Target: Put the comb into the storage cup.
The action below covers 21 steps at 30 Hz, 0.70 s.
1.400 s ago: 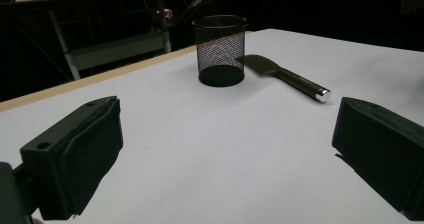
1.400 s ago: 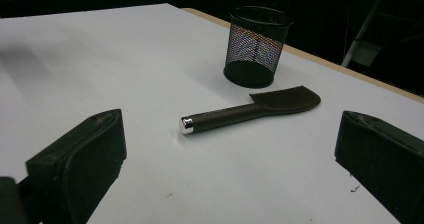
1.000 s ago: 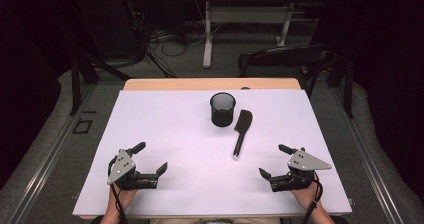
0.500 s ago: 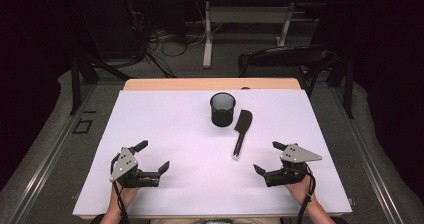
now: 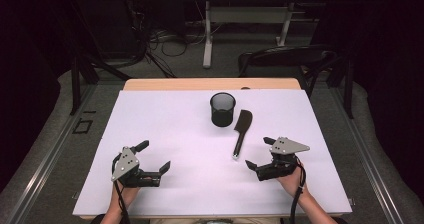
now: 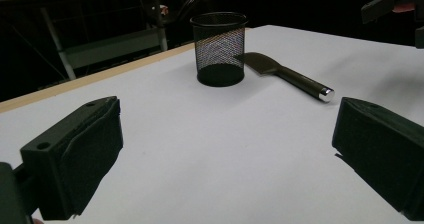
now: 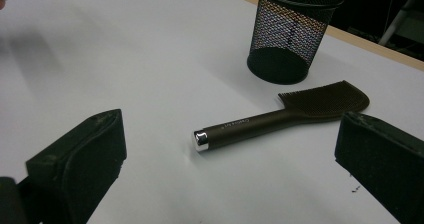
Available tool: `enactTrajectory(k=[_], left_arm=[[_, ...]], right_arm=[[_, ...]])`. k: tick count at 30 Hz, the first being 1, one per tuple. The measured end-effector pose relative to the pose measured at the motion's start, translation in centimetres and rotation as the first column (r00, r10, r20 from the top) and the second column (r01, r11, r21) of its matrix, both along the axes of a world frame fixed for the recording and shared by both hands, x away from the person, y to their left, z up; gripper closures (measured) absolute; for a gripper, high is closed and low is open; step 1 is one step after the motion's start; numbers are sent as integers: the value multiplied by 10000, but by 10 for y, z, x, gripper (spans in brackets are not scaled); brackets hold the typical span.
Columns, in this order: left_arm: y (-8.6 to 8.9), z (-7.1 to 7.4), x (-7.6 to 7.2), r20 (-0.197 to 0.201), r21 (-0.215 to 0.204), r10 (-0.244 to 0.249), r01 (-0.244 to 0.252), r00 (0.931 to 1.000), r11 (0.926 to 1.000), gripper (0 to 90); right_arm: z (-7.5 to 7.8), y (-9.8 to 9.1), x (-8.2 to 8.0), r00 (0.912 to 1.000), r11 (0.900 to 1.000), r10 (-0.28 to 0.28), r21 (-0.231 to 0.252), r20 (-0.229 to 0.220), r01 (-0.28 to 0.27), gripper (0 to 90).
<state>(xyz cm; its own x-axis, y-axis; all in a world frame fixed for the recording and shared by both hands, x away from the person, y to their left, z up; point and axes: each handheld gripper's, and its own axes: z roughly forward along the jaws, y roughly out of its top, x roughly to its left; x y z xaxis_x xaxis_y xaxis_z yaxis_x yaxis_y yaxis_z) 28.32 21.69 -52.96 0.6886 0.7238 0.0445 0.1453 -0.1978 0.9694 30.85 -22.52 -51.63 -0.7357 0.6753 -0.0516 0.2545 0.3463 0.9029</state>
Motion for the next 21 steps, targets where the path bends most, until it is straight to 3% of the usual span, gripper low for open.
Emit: enactTrajectory(k=[21], left_arm=[[-2,0,0,-120,90,-25,26,9999,10000,0]], right_arm=[[-1,24,32,9989,9997,182,-158,-440,-189,0]])
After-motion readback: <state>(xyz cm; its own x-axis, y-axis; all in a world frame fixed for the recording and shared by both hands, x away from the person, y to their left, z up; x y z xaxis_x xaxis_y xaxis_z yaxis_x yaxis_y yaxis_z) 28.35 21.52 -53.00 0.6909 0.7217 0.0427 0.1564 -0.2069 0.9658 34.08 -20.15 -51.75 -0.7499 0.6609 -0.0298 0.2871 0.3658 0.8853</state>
